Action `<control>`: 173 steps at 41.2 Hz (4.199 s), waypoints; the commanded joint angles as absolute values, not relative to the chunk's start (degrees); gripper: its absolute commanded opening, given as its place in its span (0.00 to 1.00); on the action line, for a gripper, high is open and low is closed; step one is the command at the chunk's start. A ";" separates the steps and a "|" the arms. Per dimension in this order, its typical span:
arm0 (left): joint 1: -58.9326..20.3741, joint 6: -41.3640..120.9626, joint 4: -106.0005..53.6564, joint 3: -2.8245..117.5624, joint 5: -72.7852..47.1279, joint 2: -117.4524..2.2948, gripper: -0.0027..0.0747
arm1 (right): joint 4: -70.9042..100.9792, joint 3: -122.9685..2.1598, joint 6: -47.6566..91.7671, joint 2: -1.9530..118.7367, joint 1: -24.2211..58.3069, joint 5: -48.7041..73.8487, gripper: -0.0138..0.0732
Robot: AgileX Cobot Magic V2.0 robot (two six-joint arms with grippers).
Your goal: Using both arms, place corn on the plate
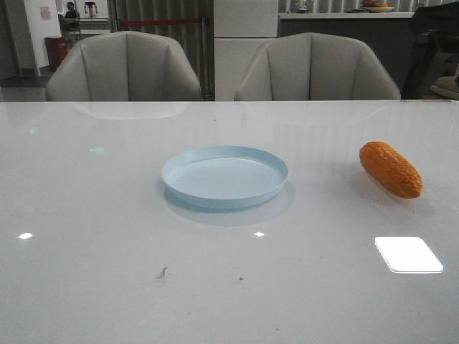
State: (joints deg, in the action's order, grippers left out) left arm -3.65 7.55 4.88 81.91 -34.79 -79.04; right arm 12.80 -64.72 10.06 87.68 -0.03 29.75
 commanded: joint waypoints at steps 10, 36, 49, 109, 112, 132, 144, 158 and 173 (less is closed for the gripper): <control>-2.15 7.17 -1.55 44.67 -9.00 -54.72 0.81 | 12.38 -66.97 10.18 85.42 -0.38 27.82 0.70; -2.15 7.17 -3.76 31.80 -7.11 -43.13 0.81 | 10.21 -92.08 10.18 104.28 -0.38 47.56 0.70; -2.15 7.17 -3.76 31.80 -5.95 -43.13 0.81 | 9.30 -102.33 10.18 116.33 -0.38 52.65 0.70; -2.15 7.17 -3.76 31.80 -5.95 -43.53 0.81 | 8.60 -125.79 11.18 123.51 7.68 64.92 0.45; -2.15 7.17 -3.76 31.80 -5.95 -43.53 0.81 | 8.85 -127.90 11.18 123.51 10.11 65.90 0.45; -2.15 7.17 -3.76 31.80 -5.95 -43.53 0.81 | 13.57 -128.85 11.18 127.38 25.25 61.26 0.45; -2.15 7.17 -3.76 31.80 -5.95 -43.53 0.81 | 12.84 -128.85 11.18 132.42 26.17 61.05 0.45; -2.15 7.17 -3.76 31.80 -5.95 -43.53 0.81 | 12.56 -128.85 11.18 133.34 26.17 60.14 0.52; -2.15 7.17 -3.76 31.80 -5.95 -43.53 0.81 | 12.56 -130.07 11.18 133.11 26.17 59.12 0.82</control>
